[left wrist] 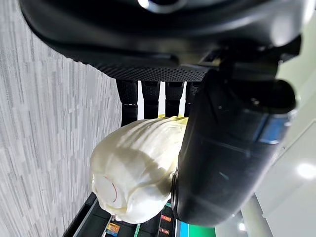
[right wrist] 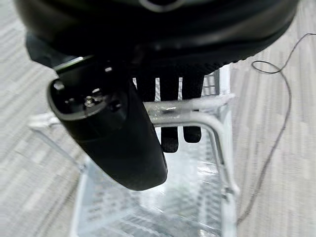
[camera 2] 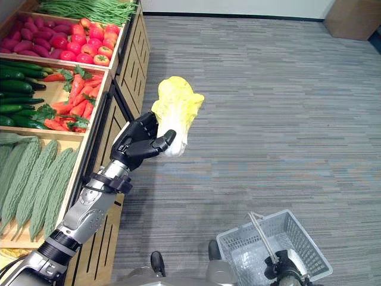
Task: Get the vegetables into the basket
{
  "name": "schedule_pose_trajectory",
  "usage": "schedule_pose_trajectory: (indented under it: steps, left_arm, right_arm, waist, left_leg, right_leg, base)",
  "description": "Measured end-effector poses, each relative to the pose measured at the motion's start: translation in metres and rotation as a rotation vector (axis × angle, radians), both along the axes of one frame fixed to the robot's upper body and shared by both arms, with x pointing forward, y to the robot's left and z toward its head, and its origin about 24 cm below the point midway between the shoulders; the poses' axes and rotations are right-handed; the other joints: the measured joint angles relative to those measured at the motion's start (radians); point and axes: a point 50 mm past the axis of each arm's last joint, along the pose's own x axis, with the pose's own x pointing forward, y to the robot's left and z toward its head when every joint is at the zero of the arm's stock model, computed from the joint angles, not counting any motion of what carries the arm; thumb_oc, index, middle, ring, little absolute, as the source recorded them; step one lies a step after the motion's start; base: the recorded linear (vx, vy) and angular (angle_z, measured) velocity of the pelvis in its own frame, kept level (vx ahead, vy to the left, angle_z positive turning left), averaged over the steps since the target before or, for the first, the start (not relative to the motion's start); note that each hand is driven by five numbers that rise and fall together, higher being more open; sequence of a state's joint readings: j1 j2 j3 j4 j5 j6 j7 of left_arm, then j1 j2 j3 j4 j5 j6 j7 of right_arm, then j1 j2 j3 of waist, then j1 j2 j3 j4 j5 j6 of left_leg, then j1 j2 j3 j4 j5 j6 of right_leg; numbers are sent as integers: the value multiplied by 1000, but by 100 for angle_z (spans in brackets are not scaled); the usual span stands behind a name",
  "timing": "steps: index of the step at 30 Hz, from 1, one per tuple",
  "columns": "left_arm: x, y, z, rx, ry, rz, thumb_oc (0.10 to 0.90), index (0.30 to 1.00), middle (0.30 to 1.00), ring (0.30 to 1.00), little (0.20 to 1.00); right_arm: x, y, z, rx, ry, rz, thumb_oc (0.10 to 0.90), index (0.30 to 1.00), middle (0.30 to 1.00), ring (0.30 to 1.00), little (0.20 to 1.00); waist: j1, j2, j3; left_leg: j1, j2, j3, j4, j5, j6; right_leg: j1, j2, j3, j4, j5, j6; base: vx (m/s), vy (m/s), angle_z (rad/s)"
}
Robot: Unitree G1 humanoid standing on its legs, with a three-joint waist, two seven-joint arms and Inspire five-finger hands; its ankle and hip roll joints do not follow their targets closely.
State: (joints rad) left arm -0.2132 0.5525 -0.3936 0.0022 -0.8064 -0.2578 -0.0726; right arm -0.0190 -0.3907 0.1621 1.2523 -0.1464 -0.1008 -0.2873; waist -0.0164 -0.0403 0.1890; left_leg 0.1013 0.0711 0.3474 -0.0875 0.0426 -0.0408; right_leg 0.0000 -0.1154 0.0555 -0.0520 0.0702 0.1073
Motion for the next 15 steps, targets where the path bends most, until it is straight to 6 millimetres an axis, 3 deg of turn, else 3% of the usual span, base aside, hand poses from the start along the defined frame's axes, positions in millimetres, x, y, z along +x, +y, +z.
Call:
schedule_pose_trajectory:
  steps: [5, 9, 12, 15]
  left_arm:
    - [0, -1, -1, 18, 3, -11, 400, 300, 300, 300, 300]
    - [-2, 4, -3, 133, -7, -19, 400, 300, 300, 300, 300]
    - [-4, 6, -4, 356, -59, -46, 400, 300, 300, 300, 300]
    - [-7, -3, -8, 498, -96, -107, 400, 300, 300, 300, 300]
  right_arm:
    - [31, -9, 18, -29, -121, 58, 400, 300, 300, 300, 300]
    - [66, -15, 48, -68, -280, 165, 400, 300, 300, 300, 300]
    - [101, -14, 88, -112, -455, 304, 400, 300, 300, 300, 300]
    - [117, -6, 105, -113, -558, 361, 400, 300, 300, 300, 300]
  waist:
    - [-4, 0, -2]
    - [-11, 1, -5]
    - [-20, 5, -9]
    - [-20, 5, -22]
  left_leg:
    - [5, 6, 7, 0, 0, 0]
    - [6, 12, 8, 0, 0, -1]
    - [5, 15, 6, 0, 2, -3]
    - [4, 15, 5, 0, 2, -5]
  right_leg:
    - [7, 6, 6, -13, 9, -3]
    - [16, 10, 6, -33, 25, -4]
    - [15, 11, 5, -33, 29, -4]
    - [15, 10, 3, -33, 30, -4]
  base:
    - [-2, 5, -5]
    - [0, 0, 0]
    - [0, 0, 0]
    - [0, 0, 0]
